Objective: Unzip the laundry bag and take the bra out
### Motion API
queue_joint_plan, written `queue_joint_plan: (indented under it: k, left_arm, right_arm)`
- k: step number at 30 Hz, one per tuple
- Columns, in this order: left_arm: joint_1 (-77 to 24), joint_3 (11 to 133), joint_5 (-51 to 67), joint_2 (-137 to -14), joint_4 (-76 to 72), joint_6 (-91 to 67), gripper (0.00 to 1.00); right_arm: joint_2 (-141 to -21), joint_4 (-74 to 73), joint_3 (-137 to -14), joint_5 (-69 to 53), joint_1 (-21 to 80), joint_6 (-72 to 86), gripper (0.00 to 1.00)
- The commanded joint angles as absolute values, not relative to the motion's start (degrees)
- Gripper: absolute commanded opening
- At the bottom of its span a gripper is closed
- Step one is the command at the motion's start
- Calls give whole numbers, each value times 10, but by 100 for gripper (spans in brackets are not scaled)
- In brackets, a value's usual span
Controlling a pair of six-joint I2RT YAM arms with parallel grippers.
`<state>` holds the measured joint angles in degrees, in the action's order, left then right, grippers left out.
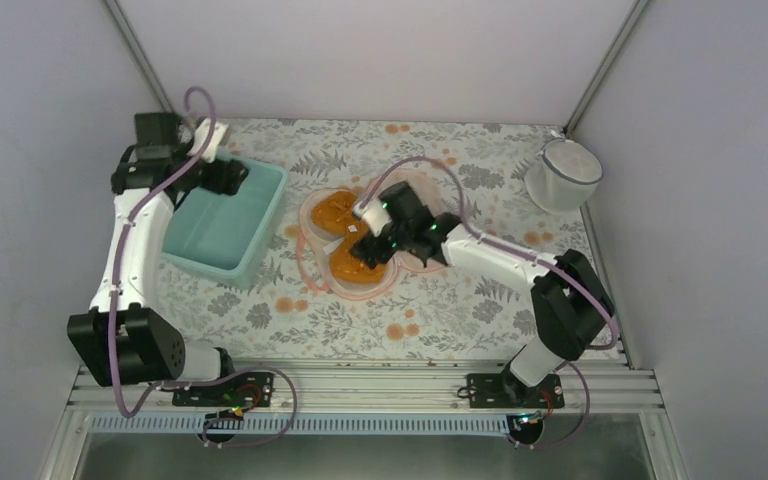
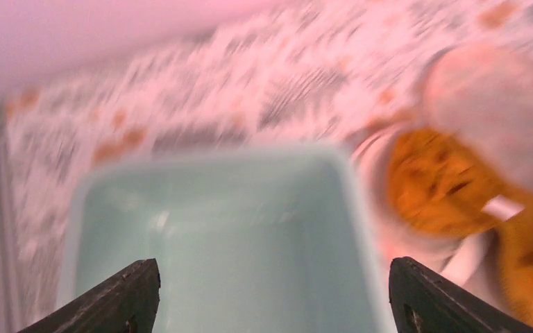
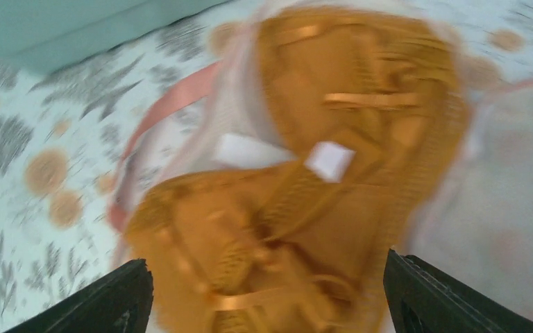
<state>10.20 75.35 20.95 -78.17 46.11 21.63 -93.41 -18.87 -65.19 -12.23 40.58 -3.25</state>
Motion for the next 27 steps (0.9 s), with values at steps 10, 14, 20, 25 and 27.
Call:
queue_joint_plan:
  k: [10, 14, 20, 25, 27]
  left_arm:
    - [-114, 782, 294, -907, 411, -90, 83]
    - [-153, 812, 230, -963, 383, -116, 88]
    - [-156, 799, 187, -1022, 371, -155, 88]
    - [-161, 786, 172, -1047, 355, -159, 89]
    - [-162, 792, 189, -1051, 348, -151, 89]
  right_arm:
    - [-915, -30, -506, 76, 571, -208, 85]
    - [-948, -19, -513, 112, 578, -219, 86]
    - [-988, -30, -528, 137, 579, -223, 86]
    - [-1002, -38, -531, 153, 583, -228, 73]
    - [-1006, -49, -541, 157, 583, -223, 50]
